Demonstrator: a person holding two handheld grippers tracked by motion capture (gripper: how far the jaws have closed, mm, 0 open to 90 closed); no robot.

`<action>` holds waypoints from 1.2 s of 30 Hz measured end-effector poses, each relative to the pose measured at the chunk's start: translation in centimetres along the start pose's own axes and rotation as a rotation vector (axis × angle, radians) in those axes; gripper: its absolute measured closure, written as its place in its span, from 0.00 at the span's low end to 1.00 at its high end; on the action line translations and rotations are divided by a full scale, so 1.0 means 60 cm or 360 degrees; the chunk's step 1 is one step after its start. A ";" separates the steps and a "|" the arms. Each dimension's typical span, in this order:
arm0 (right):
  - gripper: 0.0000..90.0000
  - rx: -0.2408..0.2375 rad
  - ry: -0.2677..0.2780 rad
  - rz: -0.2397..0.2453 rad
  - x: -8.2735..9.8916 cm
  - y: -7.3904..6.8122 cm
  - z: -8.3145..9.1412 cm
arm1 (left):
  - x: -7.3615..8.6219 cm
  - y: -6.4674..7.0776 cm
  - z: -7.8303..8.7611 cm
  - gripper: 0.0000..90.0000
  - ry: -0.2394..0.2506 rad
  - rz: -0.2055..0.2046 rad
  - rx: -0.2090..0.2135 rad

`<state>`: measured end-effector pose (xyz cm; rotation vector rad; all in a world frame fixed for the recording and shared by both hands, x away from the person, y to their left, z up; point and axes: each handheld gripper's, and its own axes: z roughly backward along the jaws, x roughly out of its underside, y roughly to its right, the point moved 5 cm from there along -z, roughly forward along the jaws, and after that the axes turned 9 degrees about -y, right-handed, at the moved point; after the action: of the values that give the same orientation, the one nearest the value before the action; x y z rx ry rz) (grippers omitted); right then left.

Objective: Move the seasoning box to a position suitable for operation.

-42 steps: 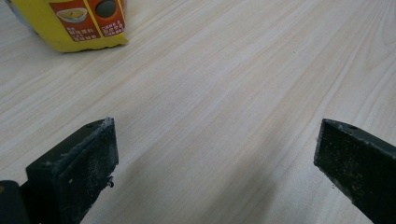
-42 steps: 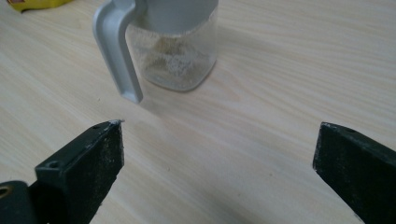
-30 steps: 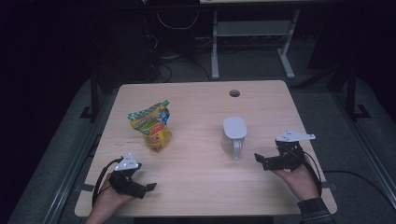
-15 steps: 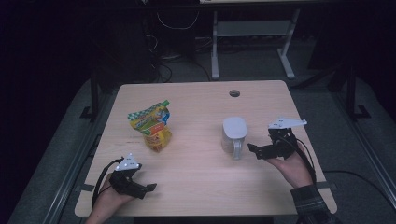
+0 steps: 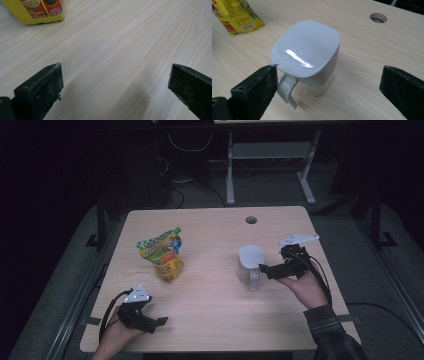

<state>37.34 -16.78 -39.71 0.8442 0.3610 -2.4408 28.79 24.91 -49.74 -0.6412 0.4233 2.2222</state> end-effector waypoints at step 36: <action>0.00 0.0184 -0.0210 -0.0077 -0.096 -0.043 -0.075 | -0.001 0.005 -0.007 0.00 -0.0020 -0.0018 0.0029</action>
<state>41.94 -10.56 -39.31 0.7238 0.1954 -2.5666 28.74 24.44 -50.02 -0.6181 0.4319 2.2080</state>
